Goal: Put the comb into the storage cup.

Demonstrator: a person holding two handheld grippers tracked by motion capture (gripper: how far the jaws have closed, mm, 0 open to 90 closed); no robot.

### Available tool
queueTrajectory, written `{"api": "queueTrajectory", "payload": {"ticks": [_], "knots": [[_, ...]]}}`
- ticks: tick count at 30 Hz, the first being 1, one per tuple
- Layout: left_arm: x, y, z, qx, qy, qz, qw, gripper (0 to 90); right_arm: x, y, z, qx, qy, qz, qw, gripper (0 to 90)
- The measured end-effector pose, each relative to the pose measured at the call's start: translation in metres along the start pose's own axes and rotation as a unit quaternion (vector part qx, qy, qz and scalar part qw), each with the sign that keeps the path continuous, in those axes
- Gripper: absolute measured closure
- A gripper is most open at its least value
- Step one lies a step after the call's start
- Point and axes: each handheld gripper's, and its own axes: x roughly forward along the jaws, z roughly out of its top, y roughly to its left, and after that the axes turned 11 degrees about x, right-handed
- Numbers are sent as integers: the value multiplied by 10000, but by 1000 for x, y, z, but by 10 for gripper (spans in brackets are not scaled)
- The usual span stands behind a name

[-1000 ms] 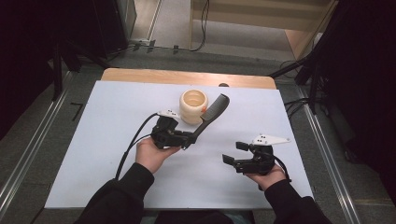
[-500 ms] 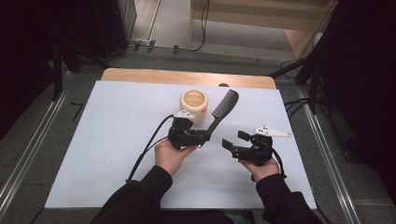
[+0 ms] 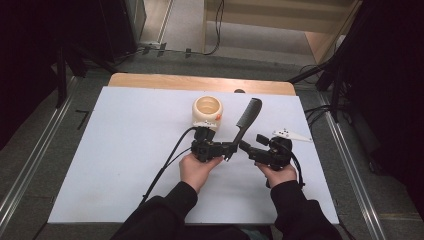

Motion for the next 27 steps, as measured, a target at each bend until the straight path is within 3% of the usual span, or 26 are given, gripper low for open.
{"api": "queueTrajectory", "payload": {"ticks": [4, 10, 11, 18, 27], "knots": [[7, -2, -4, -164, -166, -15, 9997, 730, 2, -2, 2, 97, -79, -15, 9999, 182], [12, -2, -10, -248, -377, 41, 9990, 730, 6, -5, 7, 225, -89, -90, 9997, 211], [13, 0, -12, -364, -430, -8, 9984, 730, 7, -5, 8, 257, -85, -99, 9996, 216], [16, 1, -13, -499, -379, -188, 9979, 730, 17, -5, 11, 474, 75, -92, 9988, 276], [17, 0, -13, -606, -398, -236, 9971, 729, 32, -1, 12, 748, 408, -178, 9962, 409]]}}
